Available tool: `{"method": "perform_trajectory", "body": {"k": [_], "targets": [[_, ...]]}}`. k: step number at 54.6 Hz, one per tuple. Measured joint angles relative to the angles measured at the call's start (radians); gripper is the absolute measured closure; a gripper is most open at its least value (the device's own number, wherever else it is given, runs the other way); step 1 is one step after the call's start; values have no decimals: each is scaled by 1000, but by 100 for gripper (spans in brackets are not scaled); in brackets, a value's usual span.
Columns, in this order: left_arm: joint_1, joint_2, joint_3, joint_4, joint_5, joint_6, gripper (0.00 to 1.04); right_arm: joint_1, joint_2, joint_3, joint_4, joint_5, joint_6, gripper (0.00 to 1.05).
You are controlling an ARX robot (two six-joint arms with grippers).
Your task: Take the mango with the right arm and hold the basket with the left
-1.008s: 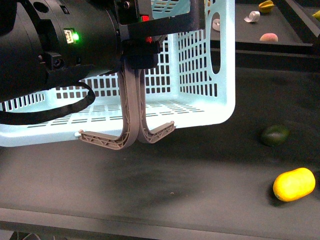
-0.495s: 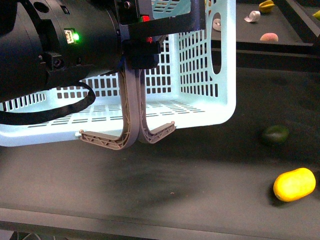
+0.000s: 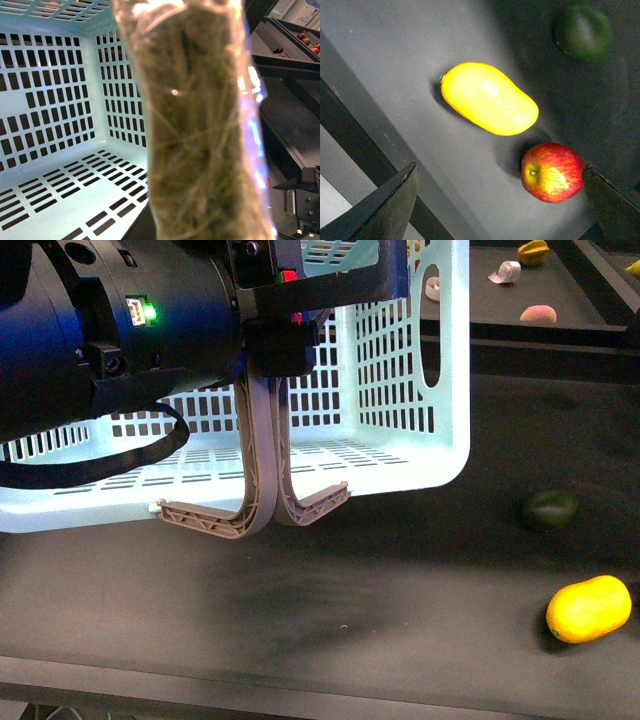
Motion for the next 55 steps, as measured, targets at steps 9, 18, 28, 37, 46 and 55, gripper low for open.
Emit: {"method": "perform_trajectory", "body": {"k": [9, 18, 28, 37, 46, 55], "targets": [[0, 0, 0, 0, 1, 0, 100, 7, 103, 74, -2, 19, -25, 8], [0, 0, 0, 0, 1, 0, 100, 19, 209, 155, 5, 25, -15, 8], [0, 0, 0, 0, 0, 0, 100, 31, 299, 231, -6, 41, -8, 8], [0, 0, 0, 0, 0, 0, 100, 44, 349, 295, -31, 58, -8, 8], [0, 0, 0, 0, 1, 0, 100, 62, 394, 353, -39, 63, -8, 8], [0, 0, 0, 0, 1, 0, 100, 78, 437, 402, -49, 66, -6, 8]]}}
